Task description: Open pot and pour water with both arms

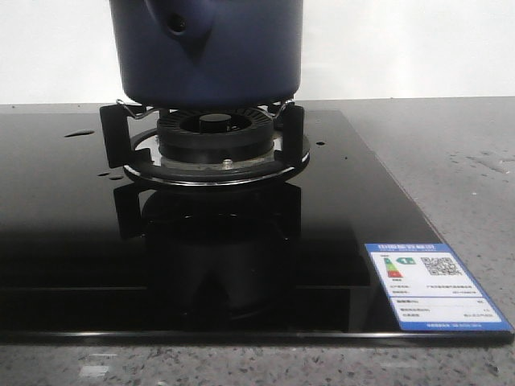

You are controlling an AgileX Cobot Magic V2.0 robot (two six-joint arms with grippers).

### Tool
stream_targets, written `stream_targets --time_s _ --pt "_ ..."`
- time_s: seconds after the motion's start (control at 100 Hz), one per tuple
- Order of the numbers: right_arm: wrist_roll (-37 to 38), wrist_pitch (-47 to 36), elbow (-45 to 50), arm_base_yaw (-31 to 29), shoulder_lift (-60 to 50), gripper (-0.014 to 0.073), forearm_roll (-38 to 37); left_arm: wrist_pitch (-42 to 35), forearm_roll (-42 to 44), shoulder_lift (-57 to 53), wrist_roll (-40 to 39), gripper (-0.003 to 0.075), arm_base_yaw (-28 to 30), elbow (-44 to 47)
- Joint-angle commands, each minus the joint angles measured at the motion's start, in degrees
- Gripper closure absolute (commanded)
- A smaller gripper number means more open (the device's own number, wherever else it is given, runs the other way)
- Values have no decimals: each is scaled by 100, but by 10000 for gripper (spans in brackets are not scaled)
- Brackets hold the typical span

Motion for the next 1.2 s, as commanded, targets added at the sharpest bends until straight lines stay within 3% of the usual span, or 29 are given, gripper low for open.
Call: stream_targets --time_s 0.0,0.16,0.34,0.71,0.97,1.19 --pt "-399 -126 -581 331 96 388 -7 -3 -554 -174 -57 425 -6 -190" --pt "-902 224 -1170 916 534 388 -83 -150 -554 -329 -57 425 -6 -190" --pt "-917 424 -1786 1050 1030 388 -532 -207 -554 -472 -57 425 -6 -190" --pt "-917 675 -2597 1143 1790 388 -2238 -206 -554 -472 -57 425 -6 -190" --pt "-917 454 -2651 1385 2092 388 -3664 -296 -554 -472 -57 425 -6 -190" --pt "-917 184 -2651 1590 2248 388 -4352 -296 -554 -472 -57 425 -6 -190"
